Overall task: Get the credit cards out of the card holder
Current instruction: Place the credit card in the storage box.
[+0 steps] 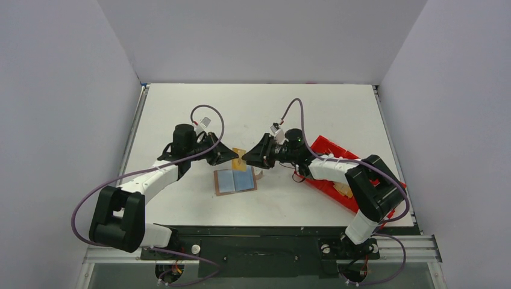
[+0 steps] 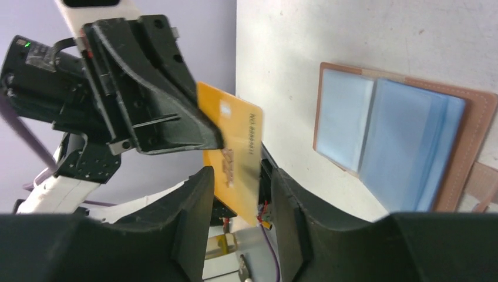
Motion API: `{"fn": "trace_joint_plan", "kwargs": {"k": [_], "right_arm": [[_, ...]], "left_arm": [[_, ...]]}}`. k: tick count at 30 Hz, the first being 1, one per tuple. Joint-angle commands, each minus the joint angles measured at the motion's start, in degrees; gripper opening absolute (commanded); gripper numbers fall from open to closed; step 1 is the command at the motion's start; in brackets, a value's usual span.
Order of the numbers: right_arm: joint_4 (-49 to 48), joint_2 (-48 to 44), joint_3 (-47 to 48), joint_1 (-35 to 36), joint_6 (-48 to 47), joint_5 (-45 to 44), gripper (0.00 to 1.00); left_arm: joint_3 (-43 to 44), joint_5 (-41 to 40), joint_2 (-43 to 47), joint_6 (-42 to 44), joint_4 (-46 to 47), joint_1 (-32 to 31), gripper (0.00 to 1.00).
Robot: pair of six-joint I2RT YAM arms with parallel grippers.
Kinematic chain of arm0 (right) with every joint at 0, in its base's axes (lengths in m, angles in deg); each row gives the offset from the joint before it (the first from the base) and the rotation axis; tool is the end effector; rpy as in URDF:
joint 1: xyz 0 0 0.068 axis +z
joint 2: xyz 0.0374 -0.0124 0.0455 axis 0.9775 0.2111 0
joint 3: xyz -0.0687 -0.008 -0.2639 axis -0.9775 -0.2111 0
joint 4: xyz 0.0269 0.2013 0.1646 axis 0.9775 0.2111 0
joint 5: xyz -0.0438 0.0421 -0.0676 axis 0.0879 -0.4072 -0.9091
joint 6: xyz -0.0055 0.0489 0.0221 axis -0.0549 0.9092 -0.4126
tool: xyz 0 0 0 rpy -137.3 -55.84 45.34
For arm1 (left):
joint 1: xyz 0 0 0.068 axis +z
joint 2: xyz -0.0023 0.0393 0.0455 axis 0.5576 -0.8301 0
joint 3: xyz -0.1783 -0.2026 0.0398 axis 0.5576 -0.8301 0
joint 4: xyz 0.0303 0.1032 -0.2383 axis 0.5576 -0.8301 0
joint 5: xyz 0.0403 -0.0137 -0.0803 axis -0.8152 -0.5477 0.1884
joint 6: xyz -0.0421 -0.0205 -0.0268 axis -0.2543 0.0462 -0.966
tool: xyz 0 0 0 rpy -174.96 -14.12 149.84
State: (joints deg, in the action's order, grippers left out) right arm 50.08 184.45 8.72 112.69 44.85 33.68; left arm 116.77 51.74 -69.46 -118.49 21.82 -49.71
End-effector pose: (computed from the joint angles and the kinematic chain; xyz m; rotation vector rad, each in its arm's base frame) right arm 0.2685 0.2160 0.1898 0.1905 2.3860 1.8011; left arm 0.2655 -0.0996 0.2180 -0.3366 2.3254 -1.4550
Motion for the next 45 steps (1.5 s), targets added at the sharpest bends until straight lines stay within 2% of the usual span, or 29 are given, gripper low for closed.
{"fn": "trace_joint_plan", "kwargs": {"k": [1,5,9,14,18,19,21,23,25,29,33,35,39,45], "right_arm": [[-5.97,-4.11,-0.18,0.59,-0.05,-0.18,0.40],[-12.19,-3.76,-0.94,1.29,3.70,0.08,0.41],[-14.94,-2.79,-1.14,2.15,6.05,0.05,0.38],[-19.11,-2.25,-2.13,2.18,9.18,0.07,0.25],[-19.75,-2.68,-2.51,2.07,10.00,-0.37,0.08],[-19.40,-3.03,-2.67,1.96,9.72,-0.68,0.00],[-17.15,-4.06,-2.86,1.86,8.15,-1.43,0.00],[-12.44,-5.45,-2.56,1.83,5.04,-2.59,0.00],[-5.76,-7.04,-1.86,1.81,1.08,-4.03,0.00],[6.71,-10.35,-0.22,1.77,-6.29,-8.68,0.00],[24.25,-14.45,3.05,1.70,-15.35,-17.92,0.00],[34.16,-16.36,4.59,1.61,-18.69,-22.52,0.00],[42.72,-20.78,4.72,1.05,-21.81,-29.85,0.00],[56.95,-30.47,3.47,-0.85,-23.64,-47.53,0.00]], "left_arm": [[-2.41,1.83,1.36,-5.08,9.46,0.08,0.00],[-4.03,2.45,0.88,-10.39,15.64,0.04,0.00],[-5.57,3.32,0.05,-15.84,23.75,0.09,0.00],[-5.34,3.65,-0.64,-17.20,25.97,0.04,0.00],[-5.25,3.69,-0.93,-16.46,24.94,0.08,0.00],[-5.24,3.62,-0.87,-16.02,24.44,0.08,0.00],[-4.82,2.94,-0.38,-14.00,21.65,0.08,0.11],[-3.47,1.20,0.74,-9.91,12.88,0.07,0.25],[-1.62,-1.49,2.72,-5.27,5.20,0.02,0.32],[3.57,-8.64,5.17,3.60,-10.83,0.00,0.37],[7.05,-14.86,6.67,10.37,-21.37,-0.58,0.41],[7.95,-16.43,7.00,12.43,-24.19,-1.02,0.41],[9.28,-18.74,7.60,15.53,-27.64,-2.28,0.42],[10.27,-20.05,8.20,17.83,-29.70,-3.56,0.42]]}}
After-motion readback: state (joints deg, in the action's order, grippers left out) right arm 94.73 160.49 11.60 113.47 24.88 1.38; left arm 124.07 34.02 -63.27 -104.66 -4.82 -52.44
